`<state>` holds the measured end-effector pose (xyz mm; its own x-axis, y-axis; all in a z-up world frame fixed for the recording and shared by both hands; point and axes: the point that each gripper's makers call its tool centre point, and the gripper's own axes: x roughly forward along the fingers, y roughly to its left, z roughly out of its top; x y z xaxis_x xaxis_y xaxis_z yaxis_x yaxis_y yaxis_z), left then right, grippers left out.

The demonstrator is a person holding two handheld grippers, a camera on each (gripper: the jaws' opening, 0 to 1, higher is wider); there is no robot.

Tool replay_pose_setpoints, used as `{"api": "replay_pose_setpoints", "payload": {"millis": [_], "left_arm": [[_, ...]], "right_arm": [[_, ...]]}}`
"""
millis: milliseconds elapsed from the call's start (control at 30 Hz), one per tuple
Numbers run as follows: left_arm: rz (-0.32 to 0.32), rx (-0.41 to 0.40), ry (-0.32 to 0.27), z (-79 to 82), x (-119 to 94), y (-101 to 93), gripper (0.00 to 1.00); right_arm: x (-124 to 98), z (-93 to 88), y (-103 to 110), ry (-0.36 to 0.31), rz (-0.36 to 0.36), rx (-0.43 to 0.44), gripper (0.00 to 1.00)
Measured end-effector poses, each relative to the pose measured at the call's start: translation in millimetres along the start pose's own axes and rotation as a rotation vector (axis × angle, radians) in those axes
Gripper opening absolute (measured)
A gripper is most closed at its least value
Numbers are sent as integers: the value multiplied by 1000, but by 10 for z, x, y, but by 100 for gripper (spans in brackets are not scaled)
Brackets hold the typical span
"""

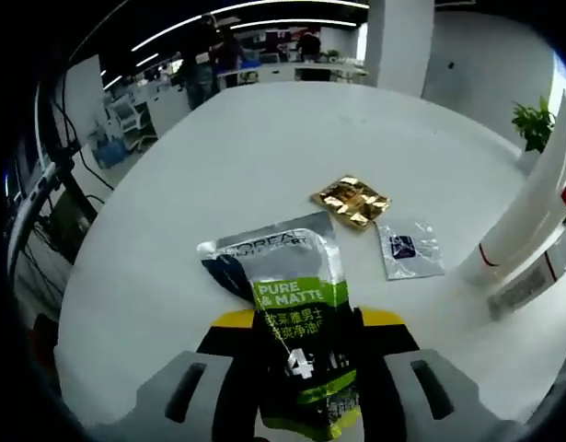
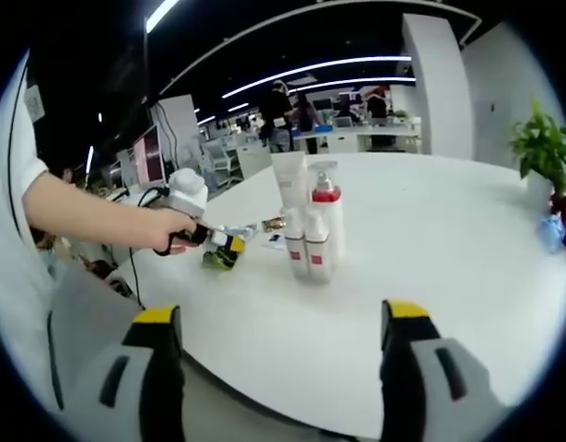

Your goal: Arrange the skincare products in the storage area until every visible bottle or jar stands upright without overlapping.

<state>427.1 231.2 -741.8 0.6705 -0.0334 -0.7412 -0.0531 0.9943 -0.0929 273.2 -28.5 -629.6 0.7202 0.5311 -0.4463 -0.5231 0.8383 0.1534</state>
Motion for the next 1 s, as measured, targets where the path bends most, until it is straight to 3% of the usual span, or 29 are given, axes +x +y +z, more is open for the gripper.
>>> {"api": "replay_pose_setpoints", "payload": {"millis": [67,133,500,800,1000], "left_arm": [[-15,-7,-14,14,-13,-8,23],[-13,17,-14,4,-13,-4,22],[-57,-15,-22,-111,-178,34,15],[-146,172,-116,-87,-584,-135,14],[-206,214,-175,-16,-888,-298,14]], "right_arm": [[0,-1,1,1,0,-2,89],[-1,3,2,-1,0,-3,89],[-6,16,34,-5,8,-24,88],[-6,18,66,-10,21,-41,86],[-2,12,108,-5,36,-58,85]]}}
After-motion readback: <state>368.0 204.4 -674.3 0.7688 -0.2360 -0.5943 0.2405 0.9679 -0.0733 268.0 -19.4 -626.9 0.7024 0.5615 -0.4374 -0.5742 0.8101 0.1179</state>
